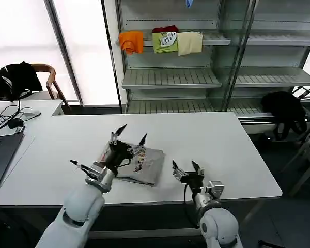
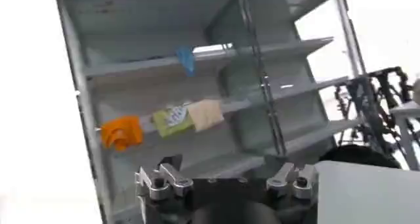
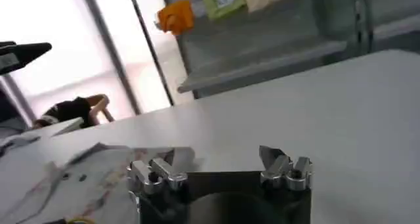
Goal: Fold and organize the clothes.
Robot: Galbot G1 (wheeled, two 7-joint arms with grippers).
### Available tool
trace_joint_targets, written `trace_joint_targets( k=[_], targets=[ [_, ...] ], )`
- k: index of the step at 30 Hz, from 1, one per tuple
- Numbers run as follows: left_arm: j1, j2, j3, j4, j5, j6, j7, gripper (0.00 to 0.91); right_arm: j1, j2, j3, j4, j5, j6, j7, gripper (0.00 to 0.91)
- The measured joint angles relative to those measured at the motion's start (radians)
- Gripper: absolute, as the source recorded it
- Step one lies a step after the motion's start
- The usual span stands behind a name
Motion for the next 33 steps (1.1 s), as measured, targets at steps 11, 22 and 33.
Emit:
trace_joint_targets(
  k=[11, 22, 33],
  targets=[
    [0.130, 0.002, -0.208, -0.015, -0.071, -0.022, 0.020, 0.907, 0.095, 0.054, -0.093, -0.133, 0.200, -0.041, 0.074, 0.494],
    [0.244, 0.010, -0.331, -0.007, -0.098, -0.032, 0.025, 0.907, 0.122, 0.054, -0.145, -0.182, 0.266, -0.036, 0.173, 0.000],
    [0.306, -0.006, -0.365, -0.012, -0.101, -0.028, 0.024, 0.907, 0.153, 0.054, -0.139, -0.168, 0.257, -0.025, 0.227, 0.000]
  ],
)
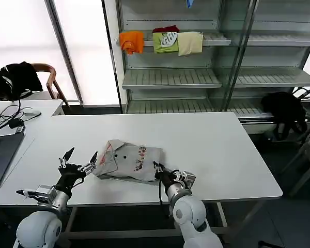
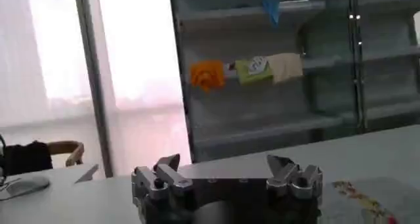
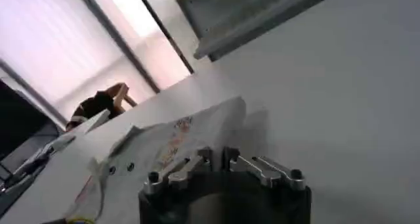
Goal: Fold and organize the clothes.
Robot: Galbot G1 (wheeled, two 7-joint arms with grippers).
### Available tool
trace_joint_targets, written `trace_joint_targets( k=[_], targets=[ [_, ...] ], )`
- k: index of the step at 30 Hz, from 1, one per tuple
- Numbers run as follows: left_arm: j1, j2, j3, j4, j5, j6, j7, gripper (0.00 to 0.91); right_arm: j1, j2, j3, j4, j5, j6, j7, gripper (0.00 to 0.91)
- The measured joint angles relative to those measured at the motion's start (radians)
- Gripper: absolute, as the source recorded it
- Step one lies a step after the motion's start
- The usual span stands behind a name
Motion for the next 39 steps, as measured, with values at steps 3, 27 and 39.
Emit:
trace_joint_targets(
  k=[3, 27, 39],
  targets=[
    [0.010, -0.008, -0.001, 0.002, 0.006, 0.003, -0.001, 0.907, 0.017, 0.000, 0.007, 0.000, -0.005, -0.008, 0.007, 0.000],
    [0.048, -0.040, -0.067, -0.009, -0.018, 0.012, -0.018, 0.907, 0.053, 0.000, 0.067, 0.010, -0.184, -0.043, -0.066, 0.907],
    [0.034, 0.000, -0.116, 0.007, -0.150, -0.001, 0.000, 0.907, -0.081, -0.112, 0.247, 0.149, -0.317, -0.033, -0.151, 0.907]
  ],
)
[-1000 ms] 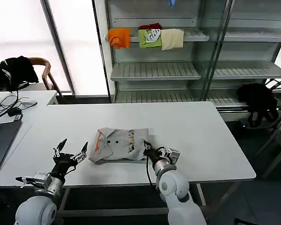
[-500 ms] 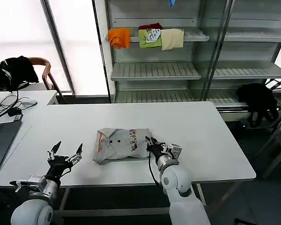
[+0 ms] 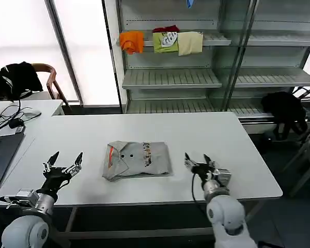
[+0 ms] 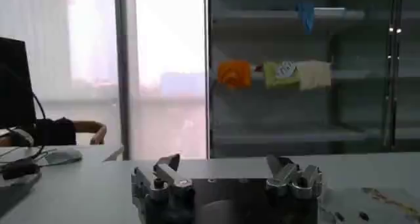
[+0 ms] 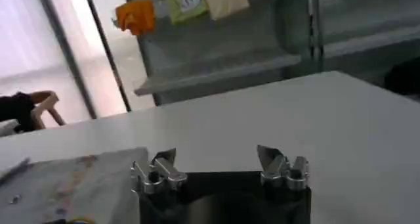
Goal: Fold and organize the clothes.
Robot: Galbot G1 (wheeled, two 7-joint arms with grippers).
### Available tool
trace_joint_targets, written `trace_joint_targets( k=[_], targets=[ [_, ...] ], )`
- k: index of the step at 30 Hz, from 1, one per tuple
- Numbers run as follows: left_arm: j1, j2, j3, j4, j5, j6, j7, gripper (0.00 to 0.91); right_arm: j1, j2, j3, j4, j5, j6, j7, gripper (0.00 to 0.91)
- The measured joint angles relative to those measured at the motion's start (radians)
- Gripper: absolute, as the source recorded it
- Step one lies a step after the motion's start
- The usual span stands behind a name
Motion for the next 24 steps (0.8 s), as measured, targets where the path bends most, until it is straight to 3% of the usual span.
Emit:
trace_joint_targets(
  k=[12, 24],
  targets=[
    [-0.008, 0.037, -0.018, 0.031, -0.081, -0.025, 0.006, 0.907, -0.104, -0.170, 0.177, 0.096, -0.024, -0.003, -0.087, 0.907],
    [-0.002, 0.024, -0.003, 0.052, -0.115, -0.042, 0.012, 0.907, -0.136, -0.211, 0.219, 0.153, -0.065, 0.001, -0.130, 0.907]
  ],
)
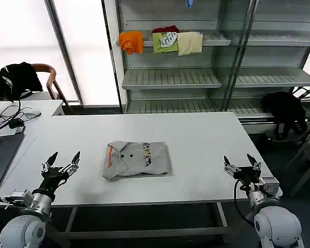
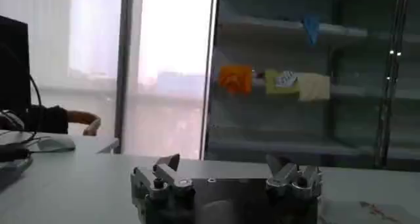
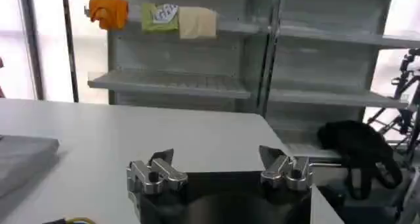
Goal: Fold and organize the clothes.
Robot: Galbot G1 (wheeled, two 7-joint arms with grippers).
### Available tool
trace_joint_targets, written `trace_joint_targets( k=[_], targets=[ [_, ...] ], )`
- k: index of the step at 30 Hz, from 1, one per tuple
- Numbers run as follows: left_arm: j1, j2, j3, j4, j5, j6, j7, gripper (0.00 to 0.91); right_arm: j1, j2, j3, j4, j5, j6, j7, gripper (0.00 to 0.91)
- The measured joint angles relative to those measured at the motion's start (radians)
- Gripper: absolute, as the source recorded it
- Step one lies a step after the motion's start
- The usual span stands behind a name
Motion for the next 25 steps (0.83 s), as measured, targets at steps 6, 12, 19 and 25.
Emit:
trace_joint_targets(
  k=[6, 12, 19, 25],
  targets=[
    [0.011, -0.007, 0.007, 0.006, -0.007, -0.004, 0.000, 0.907, -0.013, -0.003, 0.001, 0.024, -0.006, 0.012, -0.011, 0.907],
    [0.028, -0.024, 0.028, 0.009, 0.000, -0.024, -0.001, 0.907, -0.024, 0.001, -0.010, 0.056, -0.012, 0.029, -0.028, 0.907],
    [0.051, -0.034, 0.046, 0.007, 0.006, -0.063, 0.007, 0.907, -0.040, 0.007, -0.025, 0.098, -0.023, 0.036, -0.047, 0.907],
    [0.056, -0.043, 0.050, 0.006, 0.015, -0.077, 0.003, 0.907, -0.049, 0.011, -0.042, 0.110, -0.043, 0.027, -0.040, 0.907]
  ],
)
